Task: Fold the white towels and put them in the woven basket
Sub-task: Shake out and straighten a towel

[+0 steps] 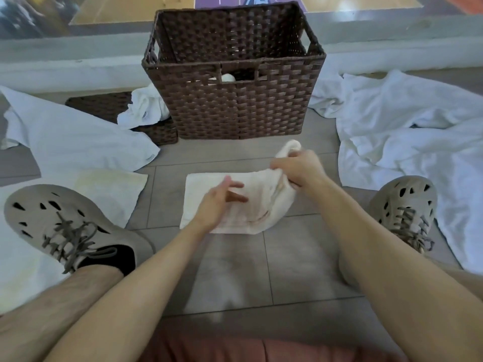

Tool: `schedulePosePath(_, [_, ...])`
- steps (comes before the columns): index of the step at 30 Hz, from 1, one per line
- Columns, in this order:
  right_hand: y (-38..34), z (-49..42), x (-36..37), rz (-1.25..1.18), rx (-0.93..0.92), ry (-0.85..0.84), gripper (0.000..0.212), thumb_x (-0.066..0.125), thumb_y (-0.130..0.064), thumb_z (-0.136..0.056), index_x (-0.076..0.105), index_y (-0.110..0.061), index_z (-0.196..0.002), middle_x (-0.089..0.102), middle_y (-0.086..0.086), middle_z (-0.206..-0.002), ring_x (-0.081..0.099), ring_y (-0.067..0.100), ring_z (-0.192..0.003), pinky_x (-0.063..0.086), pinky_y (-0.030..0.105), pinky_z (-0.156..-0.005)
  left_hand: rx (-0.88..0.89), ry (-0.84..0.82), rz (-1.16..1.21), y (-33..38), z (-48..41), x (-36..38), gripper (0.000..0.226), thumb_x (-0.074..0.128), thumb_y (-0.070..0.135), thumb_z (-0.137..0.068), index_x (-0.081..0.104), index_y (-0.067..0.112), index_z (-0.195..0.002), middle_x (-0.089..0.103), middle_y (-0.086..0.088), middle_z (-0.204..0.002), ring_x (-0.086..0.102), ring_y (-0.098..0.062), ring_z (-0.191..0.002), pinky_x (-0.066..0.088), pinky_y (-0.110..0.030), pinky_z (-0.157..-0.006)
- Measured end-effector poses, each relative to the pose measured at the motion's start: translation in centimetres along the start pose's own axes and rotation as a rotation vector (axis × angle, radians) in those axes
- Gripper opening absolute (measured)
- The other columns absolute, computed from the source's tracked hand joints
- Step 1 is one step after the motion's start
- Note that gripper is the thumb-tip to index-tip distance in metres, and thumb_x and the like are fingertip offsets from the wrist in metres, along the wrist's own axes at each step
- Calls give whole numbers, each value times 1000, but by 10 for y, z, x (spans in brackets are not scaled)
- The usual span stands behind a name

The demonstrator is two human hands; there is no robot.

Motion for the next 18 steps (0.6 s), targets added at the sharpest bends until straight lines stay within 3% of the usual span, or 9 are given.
schedulePosePath(2, [-38,23,42,-44,-103,-273,23,74,-29,-97,75,-8,-106,78,10,-96,78,28,-87,62,33,-68,-184,-5,380,22,-2,-26,86,25,81,-102,79,16,-120,81,-13,-111,76,-26,-108,52,-45,-102])
schedulePosePath(4, [-51,36,78,-124,-109,-559,24,54,-17,-108,71,-2,-115,78,17,-104,80,35,-95,65,40,-79,-246,-22,477,29,0,-52,83,37,80,-100,79,14,-127,79,-17,-120,77,-30,-108,59,-46,-96])
schedulePosePath(5, [-47,34,88,-96,-112,-565,26,46,-7,-108,71,-1,-113,78,19,-105,80,35,-94,63,41,-79,-272,-9,431,25,1,-61,73,49,74,-100,77,14,-129,79,-16,-120,78,-31,-108,62,-47,-97])
schedulePosePath(7, [-30,19,93,32,-168,-309,31,43,-3,-100,73,-10,-104,78,13,-103,78,29,-90,62,40,-80,-339,123,157,9,-4,-75,56,77,55,-89,77,11,-124,81,-13,-113,80,-31,-102,64,-50,-95])
schedulePosePath(9, [-5,1,85,187,-178,-5,18,58,-21,-95,71,-20,-108,75,1,-106,72,25,-99,59,38,-86,-364,292,-55,-15,-14,-88,52,77,48,-76,78,6,-105,81,-14,-103,79,-34,-96,65,-46,-86])
schedulePosePath(10, [8,-4,83,242,-129,44,25,66,-32,-93,67,-19,-115,72,-1,-109,69,24,-102,55,36,-84,-369,358,-85,-21,-17,-92,55,69,51,-73,76,3,-98,80,-17,-100,78,-37,-98,62,-42,-82])
schedulePosePath(12, [31,-15,87,301,25,-24,49,76,-51,-88,64,-13,-117,71,1,-109,66,23,-97,50,35,-75,-401,433,-171,-32,-19,-99,66,55,55,-78,75,-1,-107,76,-23,-112,72,-42,-111,57,-44,-90])
schedulePosePath(15, [47,-31,103,185,154,-87,69,82,-65,-78,72,-2,-105,77,7,-101,71,24,-86,60,38,-76,-472,468,-462,-50,-20,-105,74,35,51,-100,66,-7,-134,63,-31,-139,51,-42,-136,38,-46,-113])
schedulePosePath(18, [48,-40,123,-50,231,-130,81,87,-65,-72,64,-2,-117,73,8,-111,72,27,-96,60,39,-85,-442,550,-529,-55,-19,-105,62,41,43,-103,69,-8,-124,68,-30,-129,59,-43,-128,47,-45,-106])
Point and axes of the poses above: each hand's wrist, its own z-axis away from the middle knuckle, its own x-axis out of the palm, y = z × x, the point moved 3 cm from there along -z, towards the middle knuckle
